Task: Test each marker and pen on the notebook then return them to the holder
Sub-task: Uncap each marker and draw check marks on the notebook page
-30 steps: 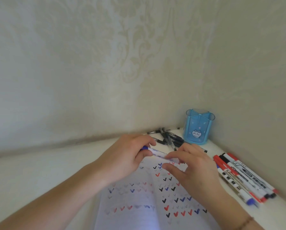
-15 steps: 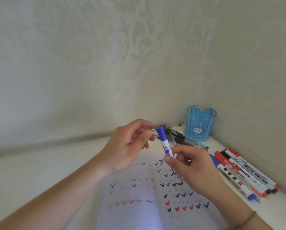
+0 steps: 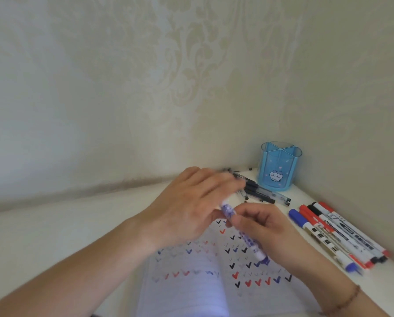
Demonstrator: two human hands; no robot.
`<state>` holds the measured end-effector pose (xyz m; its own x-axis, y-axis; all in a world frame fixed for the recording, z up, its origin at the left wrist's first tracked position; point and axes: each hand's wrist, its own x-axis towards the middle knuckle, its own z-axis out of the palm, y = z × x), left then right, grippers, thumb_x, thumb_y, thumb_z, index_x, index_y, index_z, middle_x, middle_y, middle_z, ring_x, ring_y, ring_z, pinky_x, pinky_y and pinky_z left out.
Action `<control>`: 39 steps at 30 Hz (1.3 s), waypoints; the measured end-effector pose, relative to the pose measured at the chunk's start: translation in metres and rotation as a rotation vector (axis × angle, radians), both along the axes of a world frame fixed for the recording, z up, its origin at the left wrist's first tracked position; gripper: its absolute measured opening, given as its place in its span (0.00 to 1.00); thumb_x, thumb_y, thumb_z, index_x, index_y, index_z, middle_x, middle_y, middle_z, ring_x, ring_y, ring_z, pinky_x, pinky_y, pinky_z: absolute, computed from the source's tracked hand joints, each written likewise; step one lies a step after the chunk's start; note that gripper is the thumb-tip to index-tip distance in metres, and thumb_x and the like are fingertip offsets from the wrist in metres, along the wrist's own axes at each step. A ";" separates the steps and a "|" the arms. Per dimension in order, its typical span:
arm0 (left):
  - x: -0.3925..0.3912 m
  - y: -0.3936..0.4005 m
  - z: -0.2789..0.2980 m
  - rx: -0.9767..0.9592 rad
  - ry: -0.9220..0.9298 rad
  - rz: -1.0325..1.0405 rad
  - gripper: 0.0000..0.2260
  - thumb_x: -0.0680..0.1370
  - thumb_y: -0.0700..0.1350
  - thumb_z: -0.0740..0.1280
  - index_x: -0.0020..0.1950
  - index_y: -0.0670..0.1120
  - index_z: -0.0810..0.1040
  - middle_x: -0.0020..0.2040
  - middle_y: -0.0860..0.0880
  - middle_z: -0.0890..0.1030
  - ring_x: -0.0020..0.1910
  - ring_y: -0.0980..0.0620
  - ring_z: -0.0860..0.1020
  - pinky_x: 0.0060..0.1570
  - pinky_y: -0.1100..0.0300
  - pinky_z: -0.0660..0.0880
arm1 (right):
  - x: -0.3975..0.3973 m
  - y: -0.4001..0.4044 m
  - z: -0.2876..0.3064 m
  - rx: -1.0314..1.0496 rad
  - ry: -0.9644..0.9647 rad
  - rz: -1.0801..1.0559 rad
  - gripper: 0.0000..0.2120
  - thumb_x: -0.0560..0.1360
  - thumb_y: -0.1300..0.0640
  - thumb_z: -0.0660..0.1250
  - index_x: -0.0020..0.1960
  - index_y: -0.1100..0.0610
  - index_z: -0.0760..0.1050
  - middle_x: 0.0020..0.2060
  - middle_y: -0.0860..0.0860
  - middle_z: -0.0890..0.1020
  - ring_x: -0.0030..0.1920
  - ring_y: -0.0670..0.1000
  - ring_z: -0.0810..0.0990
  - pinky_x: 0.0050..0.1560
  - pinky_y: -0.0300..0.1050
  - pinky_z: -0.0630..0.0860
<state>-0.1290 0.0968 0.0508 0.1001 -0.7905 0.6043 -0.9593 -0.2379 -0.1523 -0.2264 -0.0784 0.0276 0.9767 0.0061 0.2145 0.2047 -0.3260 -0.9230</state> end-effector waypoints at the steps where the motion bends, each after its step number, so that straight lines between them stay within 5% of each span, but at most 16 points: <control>1: -0.004 -0.001 -0.001 -0.074 0.155 0.005 0.26 0.77 0.42 0.69 0.73 0.45 0.64 0.69 0.48 0.72 0.66 0.51 0.71 0.67 0.55 0.67 | 0.000 0.000 0.002 0.110 0.040 -0.015 0.12 0.73 0.43 0.67 0.39 0.50 0.82 0.26 0.56 0.73 0.27 0.48 0.67 0.30 0.38 0.67; 4: -0.008 0.000 -0.004 -0.206 0.341 0.082 0.30 0.76 0.39 0.66 0.76 0.44 0.58 0.74 0.47 0.65 0.71 0.49 0.67 0.70 0.54 0.65 | 0.000 -0.003 0.005 0.300 0.097 -0.039 0.13 0.75 0.47 0.64 0.39 0.53 0.80 0.26 0.50 0.70 0.26 0.48 0.65 0.26 0.37 0.64; 7: -0.005 -0.004 -0.006 -0.019 -0.205 0.161 0.22 0.79 0.46 0.65 0.73 0.44 0.68 0.73 0.44 0.69 0.72 0.41 0.67 0.70 0.40 0.62 | -0.003 -0.004 0.007 0.139 0.092 0.069 0.16 0.80 0.50 0.60 0.41 0.60 0.76 0.31 0.54 0.75 0.29 0.51 0.69 0.30 0.40 0.66; 9: -0.003 -0.006 -0.008 0.083 -0.371 0.153 0.12 0.80 0.42 0.61 0.62 0.45 0.77 0.59 0.47 0.79 0.60 0.42 0.76 0.64 0.41 0.68 | -0.003 -0.003 0.009 0.055 0.143 0.083 0.14 0.82 0.53 0.58 0.44 0.60 0.75 0.30 0.54 0.77 0.26 0.50 0.71 0.28 0.42 0.67; 11: -0.003 -0.006 -0.009 0.140 -0.280 0.128 0.07 0.79 0.41 0.60 0.51 0.45 0.77 0.41 0.49 0.77 0.41 0.46 0.77 0.43 0.53 0.74 | -0.003 -0.005 0.011 0.032 0.145 -0.030 0.09 0.78 0.51 0.63 0.45 0.55 0.78 0.25 0.53 0.74 0.23 0.50 0.68 0.25 0.41 0.65; 12: -0.004 -0.007 -0.010 0.162 -0.185 0.132 0.07 0.79 0.44 0.59 0.48 0.45 0.75 0.38 0.49 0.75 0.35 0.47 0.74 0.33 0.57 0.70 | -0.002 -0.006 0.011 0.078 0.130 -0.107 0.07 0.76 0.51 0.67 0.45 0.53 0.80 0.24 0.53 0.73 0.22 0.50 0.67 0.25 0.41 0.65; 15: -0.008 -0.008 -0.016 0.127 0.041 0.131 0.08 0.80 0.48 0.55 0.46 0.46 0.70 0.31 0.51 0.68 0.25 0.49 0.64 0.24 0.61 0.59 | -0.004 -0.007 0.011 0.289 0.086 -0.207 0.07 0.72 0.56 0.72 0.40 0.58 0.79 0.22 0.56 0.72 0.20 0.50 0.65 0.24 0.40 0.63; 22: -0.009 -0.013 -0.021 0.119 0.344 0.005 0.09 0.82 0.53 0.55 0.49 0.49 0.70 0.25 0.55 0.67 0.23 0.54 0.62 0.26 0.64 0.56 | -0.009 -0.015 0.015 0.086 0.010 -0.150 0.13 0.69 0.53 0.74 0.35 0.62 0.76 0.22 0.52 0.75 0.20 0.50 0.65 0.24 0.38 0.64; 27: -0.010 -0.019 -0.015 0.137 0.588 -0.125 0.09 0.82 0.49 0.61 0.43 0.57 0.66 0.22 0.54 0.63 0.22 0.56 0.63 0.25 0.69 0.56 | -0.011 -0.018 0.018 -0.005 -0.037 -0.193 0.14 0.68 0.52 0.73 0.35 0.62 0.77 0.22 0.49 0.77 0.20 0.49 0.67 0.24 0.39 0.66; 33: -0.009 -0.021 -0.017 0.039 0.588 -0.030 0.10 0.82 0.54 0.56 0.46 0.50 0.68 0.28 0.57 0.69 0.26 0.58 0.67 0.28 0.66 0.62 | -0.010 -0.010 0.013 0.487 -0.066 -0.055 0.20 0.62 0.45 0.79 0.42 0.59 0.79 0.23 0.56 0.74 0.21 0.52 0.70 0.23 0.38 0.66; 36: -0.013 -0.025 -0.023 0.111 0.525 -0.007 0.06 0.82 0.45 0.57 0.57 0.51 0.71 0.45 0.51 0.81 0.40 0.52 0.79 0.40 0.55 0.76 | -0.006 0.007 0.005 0.380 -0.093 -0.194 0.14 0.68 0.51 0.74 0.37 0.57 0.72 0.20 0.53 0.71 0.19 0.49 0.64 0.23 0.36 0.61; 39: -0.017 -0.022 -0.026 0.097 0.549 -0.097 0.06 0.82 0.49 0.54 0.57 0.55 0.68 0.34 0.51 0.78 0.29 0.54 0.73 0.31 0.63 0.71 | -0.005 0.010 0.005 0.353 -0.085 -0.177 0.17 0.73 0.61 0.72 0.32 0.54 0.66 0.18 0.52 0.70 0.18 0.48 0.62 0.24 0.36 0.61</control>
<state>-0.1462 0.0744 0.0244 0.3036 -0.8610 0.4081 -0.9206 -0.1547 0.3585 -0.2317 -0.0681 0.0328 0.9349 -0.2489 0.2529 0.2539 -0.0288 -0.9668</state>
